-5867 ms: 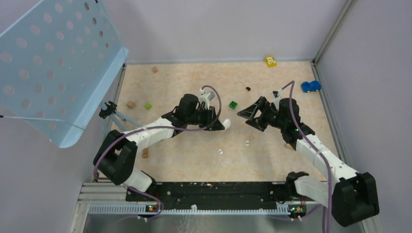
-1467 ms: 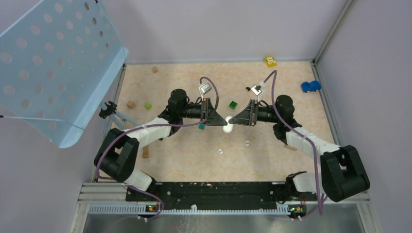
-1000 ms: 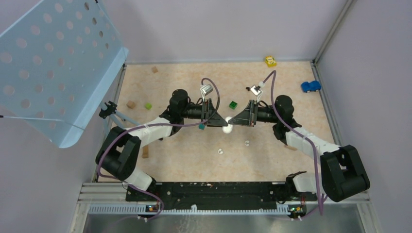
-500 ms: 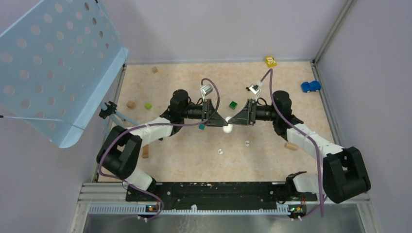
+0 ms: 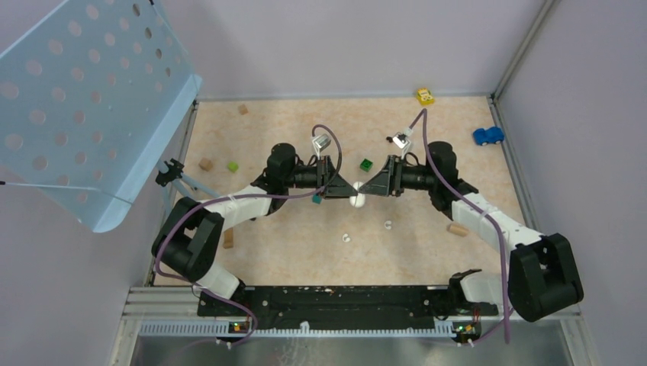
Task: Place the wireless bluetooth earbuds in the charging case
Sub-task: Open the charging case to the charging case.
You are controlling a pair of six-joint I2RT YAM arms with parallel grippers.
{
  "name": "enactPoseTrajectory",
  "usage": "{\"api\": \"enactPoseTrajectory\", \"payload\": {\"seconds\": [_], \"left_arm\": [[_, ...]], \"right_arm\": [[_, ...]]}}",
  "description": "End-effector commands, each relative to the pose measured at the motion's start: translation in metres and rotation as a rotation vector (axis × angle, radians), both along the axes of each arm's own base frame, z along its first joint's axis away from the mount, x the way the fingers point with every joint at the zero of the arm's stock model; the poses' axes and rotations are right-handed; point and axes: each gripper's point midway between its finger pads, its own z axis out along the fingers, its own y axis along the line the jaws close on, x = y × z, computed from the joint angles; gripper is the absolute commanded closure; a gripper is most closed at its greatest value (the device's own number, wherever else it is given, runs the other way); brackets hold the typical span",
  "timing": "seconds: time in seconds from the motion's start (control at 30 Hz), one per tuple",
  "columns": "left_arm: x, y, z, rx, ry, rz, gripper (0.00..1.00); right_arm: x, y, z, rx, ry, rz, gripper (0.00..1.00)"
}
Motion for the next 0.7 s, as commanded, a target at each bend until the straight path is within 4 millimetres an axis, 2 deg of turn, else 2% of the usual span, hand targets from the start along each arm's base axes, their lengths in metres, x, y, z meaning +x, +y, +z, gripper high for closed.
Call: {"api": "enactPoseTrajectory", "payload": {"seconds": [0.0, 0.13, 0.33, 0.47, 0.67], "left_arm": [[-0.001, -0.001, 0.03, -0.079, -0.112, -0.015, 1.0], [0.002, 0.002, 0.03, -0.077, -0.115, -0.022, 1.0], [0.006, 0.003, 0.032, -0.076, -0.122, -0.022, 1.0], [0.01, 0.005, 0.035, -0.071, -0.127, -0.019, 1.0], [0.018, 0.008, 0.034, -0.036, -0.136, 0.019, 1.0]], "right_arm": [[0.004, -0.005, -0.013, -0.051, -0.004, -0.066, 0.49], [0.009, -0.011, -0.028, -0.099, 0.035, -0.106, 0.49], [0.014, -0.015, -0.031, -0.102, 0.049, -0.149, 0.49], [0.018, -0.016, -0.025, -0.039, 0.058, -0.176, 0.49], [0.016, -0.009, -0.001, 0.068, 0.055, -0.171, 0.39]]}}
